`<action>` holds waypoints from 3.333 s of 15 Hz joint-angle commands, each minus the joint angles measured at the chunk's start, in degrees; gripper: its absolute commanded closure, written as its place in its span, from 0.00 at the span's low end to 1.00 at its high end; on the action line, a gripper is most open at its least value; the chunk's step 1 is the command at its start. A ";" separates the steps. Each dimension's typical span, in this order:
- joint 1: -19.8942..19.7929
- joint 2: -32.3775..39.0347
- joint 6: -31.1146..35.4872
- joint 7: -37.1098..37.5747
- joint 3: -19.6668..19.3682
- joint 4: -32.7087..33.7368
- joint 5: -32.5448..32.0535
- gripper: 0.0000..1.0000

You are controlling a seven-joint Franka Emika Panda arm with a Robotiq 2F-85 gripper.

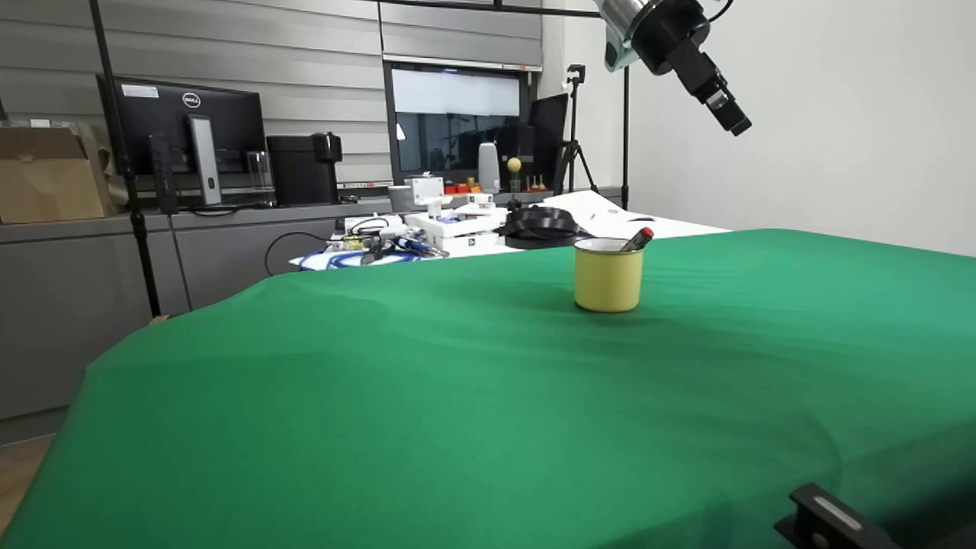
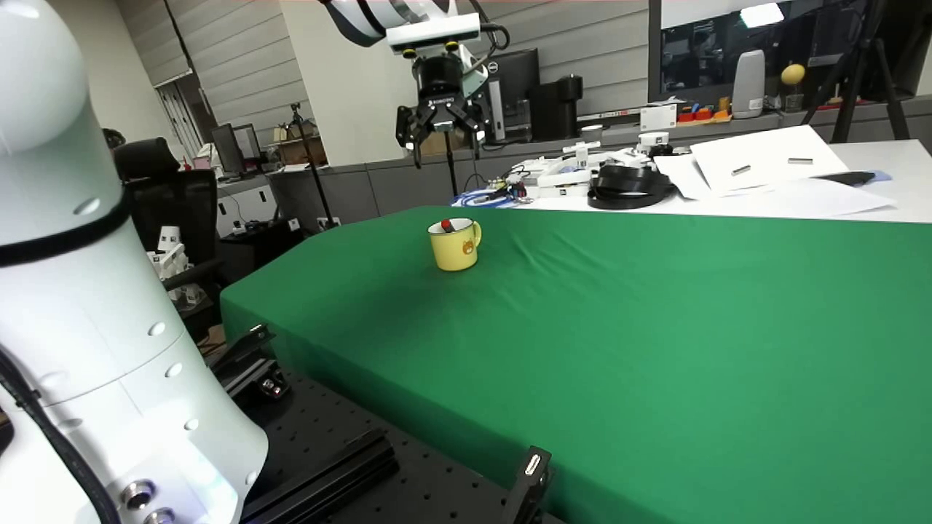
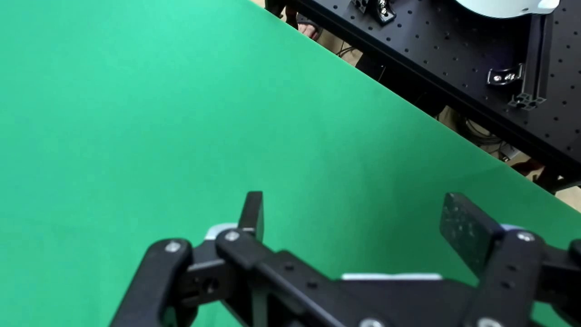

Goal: Remove the marker from the cup and put it on the table

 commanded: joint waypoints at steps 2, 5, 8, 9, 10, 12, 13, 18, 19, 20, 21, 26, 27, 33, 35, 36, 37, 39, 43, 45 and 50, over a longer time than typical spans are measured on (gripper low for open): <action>-0.44 0.06 -0.25 0.09 0.51 0.25 -0.08 0.00; 1.03 2.84 -1.69 0.84 1.37 3.13 -1.82 0.00; 2.49 6.59 -2.50 1.97 2.50 6.46 -2.44 0.00; 2.94 7.94 -2.56 2.21 2.77 7.51 -2.28 0.00; 3.33 9.43 -2.63 2.57 2.92 8.70 -2.01 0.00; 3.95 12.62 -3.02 4.62 2.74 11.36 -1.19 0.00; 4.15 14.32 -3.56 5.79 2.49 12.77 -0.71 0.00; 4.34 20.89 -4.51 7.81 2.16 17.95 -0.27 0.00; 4.43 22.02 -4.40 8.39 2.08 18.83 -0.12 0.00; 4.49 23.01 -4.48 8.82 2.05 19.67 0.06 0.00; 4.56 23.89 -4.56 9.19 2.02 20.43 0.15 0.00; 4.94 27.20 -4.86 10.34 1.90 23.65 0.13 0.33; 4.97 27.65 -4.98 10.55 1.89 24.12 0.21 0.40; 4.29 27.91 -4.08 11.71 2.00 24.48 1.61 0.83; 3.67 27.59 -4.20 10.82 2.20 24.41 3.04 0.95; 3.10 27.72 -5.29 9.46 2.46 25.02 4.13 0.98; 1.93 27.66 -6.66 6.96 3.07 25.78 6.07 0.94; 0.55 27.02 -9.64 4.00 3.22 27.19 8.60 0.94; -1.18 23.23 -15.17 3.38 1.82 28.97 9.29 0.94; -1.98 20.67 -17.53 3.77 1.17 29.38 8.51 0.94; -3.74 13.67 -13.48 5.21 -1.04 25.42 5.75 0.94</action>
